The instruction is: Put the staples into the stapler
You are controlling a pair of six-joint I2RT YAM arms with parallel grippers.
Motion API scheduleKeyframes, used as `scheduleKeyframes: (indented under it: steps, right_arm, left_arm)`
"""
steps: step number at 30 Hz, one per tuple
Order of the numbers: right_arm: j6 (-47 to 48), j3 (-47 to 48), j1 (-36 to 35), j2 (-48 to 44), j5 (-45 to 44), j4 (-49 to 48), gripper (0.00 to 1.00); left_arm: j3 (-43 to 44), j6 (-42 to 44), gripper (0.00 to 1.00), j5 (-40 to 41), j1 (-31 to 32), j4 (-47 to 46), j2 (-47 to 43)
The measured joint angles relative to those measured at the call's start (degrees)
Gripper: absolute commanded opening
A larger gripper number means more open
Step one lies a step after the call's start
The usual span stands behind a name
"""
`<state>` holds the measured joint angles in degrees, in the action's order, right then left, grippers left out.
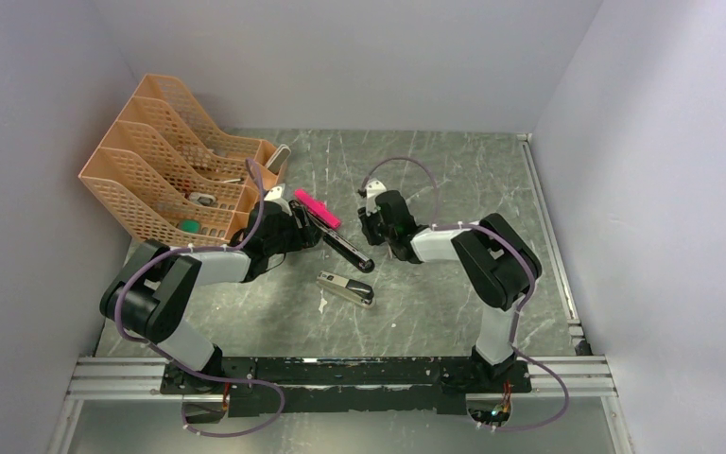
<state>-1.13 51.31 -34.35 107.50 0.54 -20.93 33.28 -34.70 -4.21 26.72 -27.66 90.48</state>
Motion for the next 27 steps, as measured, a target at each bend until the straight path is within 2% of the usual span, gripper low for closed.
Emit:
scheduleKeyframes:
  steps: [27]
  right_arm:
    - [0.96,-7.1,-0.31,0.02,0.07,-13.07,0.3]
  left_arm:
    - [0.0,0.04,0.68,0.07,0.02,0.0,-0.02]
